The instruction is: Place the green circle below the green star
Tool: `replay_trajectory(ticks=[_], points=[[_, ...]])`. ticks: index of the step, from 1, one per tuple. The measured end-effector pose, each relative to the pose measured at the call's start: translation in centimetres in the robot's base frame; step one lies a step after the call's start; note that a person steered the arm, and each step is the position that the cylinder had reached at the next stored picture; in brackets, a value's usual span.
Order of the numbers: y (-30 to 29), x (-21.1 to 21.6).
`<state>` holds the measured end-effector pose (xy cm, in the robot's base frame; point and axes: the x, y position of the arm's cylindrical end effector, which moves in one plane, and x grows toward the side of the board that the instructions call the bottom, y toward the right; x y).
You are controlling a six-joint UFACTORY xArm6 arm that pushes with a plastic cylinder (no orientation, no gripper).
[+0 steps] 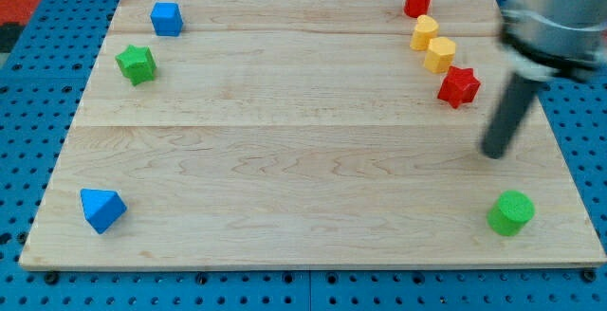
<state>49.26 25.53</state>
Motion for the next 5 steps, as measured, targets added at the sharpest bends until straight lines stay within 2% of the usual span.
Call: replay_trajectory(ticks=[1, 2, 3, 4, 5], points=[[7.1, 4.8], [7.1, 9.9], [4.5, 10.8], [-1.5, 9.0], [-9.7, 4.7]])
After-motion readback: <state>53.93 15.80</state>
